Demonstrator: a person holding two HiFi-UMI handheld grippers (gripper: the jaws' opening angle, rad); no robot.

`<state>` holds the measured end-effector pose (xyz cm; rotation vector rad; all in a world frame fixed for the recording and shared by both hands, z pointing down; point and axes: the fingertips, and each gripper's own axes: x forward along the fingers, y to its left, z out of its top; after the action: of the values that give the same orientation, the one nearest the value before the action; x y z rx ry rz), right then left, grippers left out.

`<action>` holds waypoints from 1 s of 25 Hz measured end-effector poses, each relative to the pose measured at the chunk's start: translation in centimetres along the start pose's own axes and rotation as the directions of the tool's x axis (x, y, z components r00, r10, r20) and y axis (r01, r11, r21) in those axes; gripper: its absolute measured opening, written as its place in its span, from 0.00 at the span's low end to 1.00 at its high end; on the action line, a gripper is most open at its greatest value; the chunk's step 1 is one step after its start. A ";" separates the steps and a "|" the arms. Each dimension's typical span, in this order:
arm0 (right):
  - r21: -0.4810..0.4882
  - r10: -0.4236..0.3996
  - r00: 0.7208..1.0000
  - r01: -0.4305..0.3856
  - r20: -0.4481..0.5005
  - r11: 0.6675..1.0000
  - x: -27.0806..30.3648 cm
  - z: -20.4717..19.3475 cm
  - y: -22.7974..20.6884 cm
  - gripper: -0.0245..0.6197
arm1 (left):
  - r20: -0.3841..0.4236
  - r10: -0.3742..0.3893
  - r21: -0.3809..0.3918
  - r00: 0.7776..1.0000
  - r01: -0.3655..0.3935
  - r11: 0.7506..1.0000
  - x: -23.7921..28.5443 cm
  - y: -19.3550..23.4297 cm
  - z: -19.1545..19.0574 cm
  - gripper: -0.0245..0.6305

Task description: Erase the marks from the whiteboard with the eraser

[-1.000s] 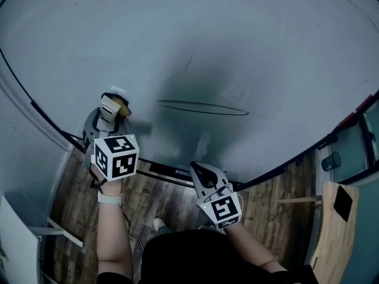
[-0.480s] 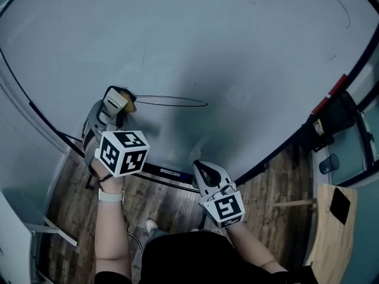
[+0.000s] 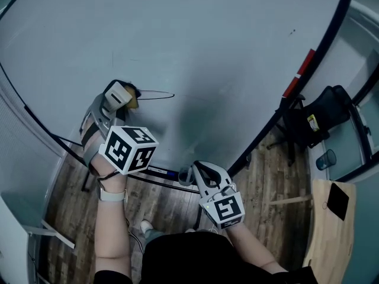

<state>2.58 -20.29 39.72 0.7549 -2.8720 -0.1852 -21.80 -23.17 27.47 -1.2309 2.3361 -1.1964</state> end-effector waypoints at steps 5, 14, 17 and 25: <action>0.003 -0.037 0.999 0.037 0.004 0.999 -2.5 -0.5 -1.2 0.08 | 0.039 0.018 0.054 0.999 -0.020 0.998 -1.9 -1.6 3.4 0.42; 0.022 -0.151 0.988 0.151 0.014 0.988 -7.5 -1.0 -4.1 0.08 | 0.096 0.085 0.172 0.992 -0.101 0.980 -5.4 -4.0 8.2 0.42; 0.044 -0.186 0.983 0.185 0.013 0.982 -8.5 -1.4 -4.9 0.08 | 0.107 0.079 0.172 0.991 -0.097 0.980 -6.2 -4.7 9.2 0.42; 0.052 -0.175 0.984 0.174 0.017 0.983 -7.6 -1.4 -4.5 0.08 | 0.192 0.049 0.193 0.980 -0.087 0.977 -6.2 -5.0 9.0 0.42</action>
<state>11.45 -20.50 39.35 1.0214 -2.8391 -0.1439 -10.27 -24.94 24.55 -1.1313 2.0510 -1.2039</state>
